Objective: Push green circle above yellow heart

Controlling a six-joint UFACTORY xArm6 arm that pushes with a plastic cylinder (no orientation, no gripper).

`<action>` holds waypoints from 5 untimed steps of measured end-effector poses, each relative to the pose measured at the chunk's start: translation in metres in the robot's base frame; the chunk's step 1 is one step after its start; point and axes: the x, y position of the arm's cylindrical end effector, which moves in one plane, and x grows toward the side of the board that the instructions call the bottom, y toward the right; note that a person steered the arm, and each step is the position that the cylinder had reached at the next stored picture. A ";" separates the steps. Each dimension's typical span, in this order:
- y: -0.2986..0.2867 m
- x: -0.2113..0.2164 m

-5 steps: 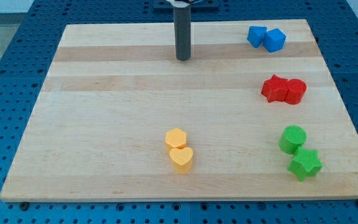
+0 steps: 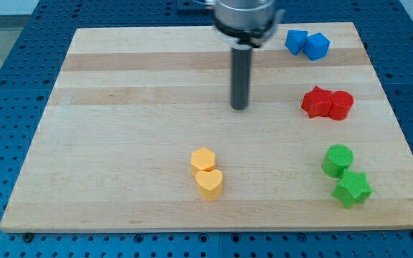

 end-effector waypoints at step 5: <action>0.096 0.052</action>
